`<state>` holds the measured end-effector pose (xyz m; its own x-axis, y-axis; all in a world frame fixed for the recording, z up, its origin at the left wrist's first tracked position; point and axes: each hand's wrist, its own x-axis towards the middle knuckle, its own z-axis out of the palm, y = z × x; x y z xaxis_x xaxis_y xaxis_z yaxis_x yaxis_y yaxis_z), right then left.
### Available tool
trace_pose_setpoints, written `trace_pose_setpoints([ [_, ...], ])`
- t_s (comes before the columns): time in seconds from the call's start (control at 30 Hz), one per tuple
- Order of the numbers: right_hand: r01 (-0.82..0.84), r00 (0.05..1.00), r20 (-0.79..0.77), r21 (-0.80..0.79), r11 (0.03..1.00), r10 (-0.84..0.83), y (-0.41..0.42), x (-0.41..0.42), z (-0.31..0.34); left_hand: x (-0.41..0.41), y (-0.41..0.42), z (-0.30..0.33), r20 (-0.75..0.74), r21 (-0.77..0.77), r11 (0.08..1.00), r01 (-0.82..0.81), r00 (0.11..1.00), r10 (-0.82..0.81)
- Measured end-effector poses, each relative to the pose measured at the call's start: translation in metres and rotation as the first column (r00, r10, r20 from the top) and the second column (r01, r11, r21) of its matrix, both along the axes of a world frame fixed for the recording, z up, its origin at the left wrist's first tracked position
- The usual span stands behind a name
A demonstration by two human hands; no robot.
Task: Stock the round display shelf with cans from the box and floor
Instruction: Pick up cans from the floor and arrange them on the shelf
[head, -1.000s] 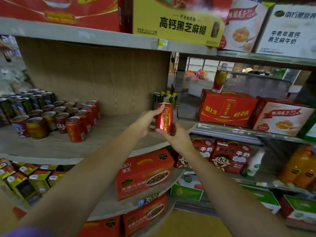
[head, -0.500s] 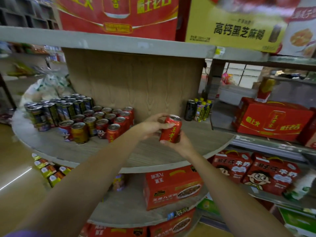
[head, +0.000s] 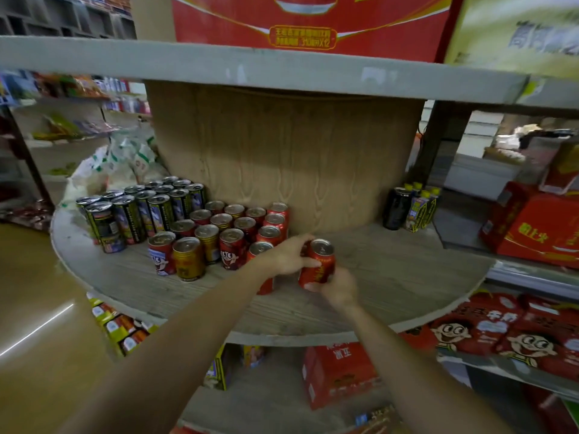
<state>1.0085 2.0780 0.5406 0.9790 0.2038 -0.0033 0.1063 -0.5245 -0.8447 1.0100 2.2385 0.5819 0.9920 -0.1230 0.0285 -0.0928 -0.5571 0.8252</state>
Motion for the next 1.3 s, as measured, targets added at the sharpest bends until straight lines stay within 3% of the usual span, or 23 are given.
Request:
trace_pose_setpoints([
  [0.1,0.070,0.998,0.009,-0.066,0.995,-0.070,0.019,0.010,-0.004,0.015,0.014,0.008,0.108,0.078,0.997,-0.029,0.994,0.020],
  [0.2,0.079,0.997,0.013,-0.075,0.994,-0.078,0.036,0.022,-0.005,0.028,0.023,0.022,0.266,0.432,0.901,-0.029,0.959,-0.097],
  [0.27,0.086,0.996,0.011,-0.065,0.994,-0.086,0.045,0.034,-0.004,0.040,0.032,0.030,0.246,0.581,0.814,-0.010,0.955,-0.163],
  [0.7,0.118,0.990,-0.053,-0.165,0.979,-0.128,0.096,0.124,0.008,0.125,0.083,0.055,0.024,0.666,0.737,0.110,0.985,-0.169],
  [0.9,0.140,0.987,-0.047,-0.186,0.973,-0.151,0.103,0.158,0.012,0.158,0.093,0.042,-0.033,0.637,0.764,0.101,0.994,-0.104],
  [1.3,0.172,0.983,-0.037,-0.163,0.972,-0.180,0.111,0.173,0.002,0.172,0.087,0.043,0.006,0.650,0.758,0.060,0.996,-0.084],
])
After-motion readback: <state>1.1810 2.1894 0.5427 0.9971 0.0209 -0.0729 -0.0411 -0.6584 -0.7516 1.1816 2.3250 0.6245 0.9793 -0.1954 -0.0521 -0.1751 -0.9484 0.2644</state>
